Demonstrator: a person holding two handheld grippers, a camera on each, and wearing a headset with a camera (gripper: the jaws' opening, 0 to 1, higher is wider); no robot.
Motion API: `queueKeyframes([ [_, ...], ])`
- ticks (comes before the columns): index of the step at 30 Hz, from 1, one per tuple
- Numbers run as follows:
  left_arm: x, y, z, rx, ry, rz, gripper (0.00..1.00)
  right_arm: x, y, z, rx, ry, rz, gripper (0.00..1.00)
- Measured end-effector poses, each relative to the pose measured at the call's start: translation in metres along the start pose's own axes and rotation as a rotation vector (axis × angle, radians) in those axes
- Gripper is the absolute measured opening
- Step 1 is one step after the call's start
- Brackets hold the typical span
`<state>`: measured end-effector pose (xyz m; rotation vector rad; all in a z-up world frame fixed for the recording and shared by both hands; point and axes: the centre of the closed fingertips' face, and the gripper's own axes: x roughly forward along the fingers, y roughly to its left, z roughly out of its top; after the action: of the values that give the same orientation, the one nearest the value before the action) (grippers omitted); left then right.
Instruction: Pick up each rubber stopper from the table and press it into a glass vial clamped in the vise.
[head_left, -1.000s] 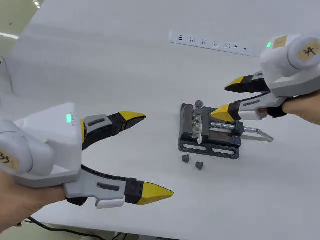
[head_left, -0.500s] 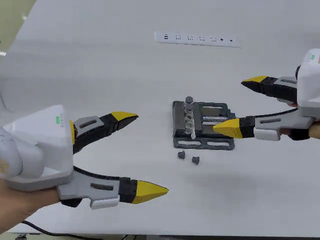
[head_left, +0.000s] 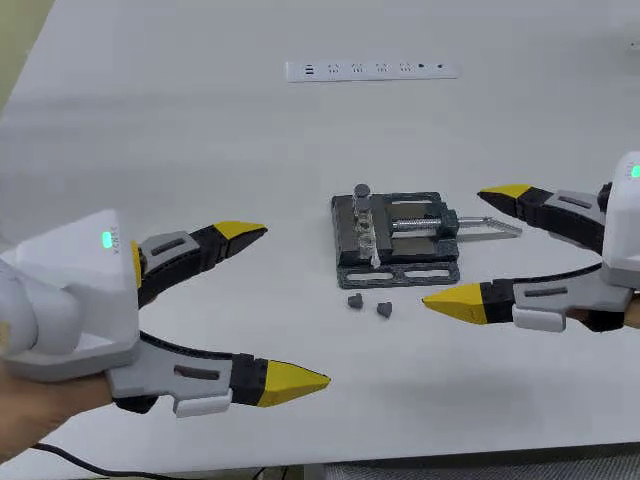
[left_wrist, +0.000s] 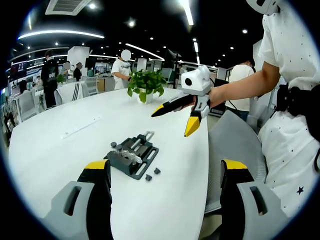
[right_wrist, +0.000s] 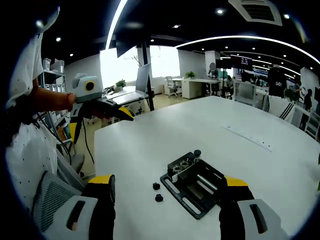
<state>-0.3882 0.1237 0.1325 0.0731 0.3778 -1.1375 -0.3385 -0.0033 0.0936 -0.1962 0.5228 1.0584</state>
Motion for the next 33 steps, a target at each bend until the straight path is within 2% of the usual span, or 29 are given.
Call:
queueKeyframes([
  [6, 0.001, 0.0, -0.005, -0.004, 0.019, -0.005, 0.92, 0.003, 0.004, -0.016, 0.023, 0.002, 0.001, 0.82],
  [17, 0.002, -0.001, -0.01, -0.004, 0.042, -0.01, 0.91, 0.015, 0.023, -0.045, 0.011, 0.063, 0.006, 0.61],
  [28, 0.004, 0.0, -0.011, -0.009, 0.047, -0.007, 0.91, 0.038, 0.02, -0.07, 0.018, 0.104, 0.027, 0.38],
  [33, 0.004, 0.0, -0.011, -0.015, 0.047, -0.005, 0.91, 0.051, 0.022, -0.08, 0.014, 0.126, 0.04, 0.31],
])
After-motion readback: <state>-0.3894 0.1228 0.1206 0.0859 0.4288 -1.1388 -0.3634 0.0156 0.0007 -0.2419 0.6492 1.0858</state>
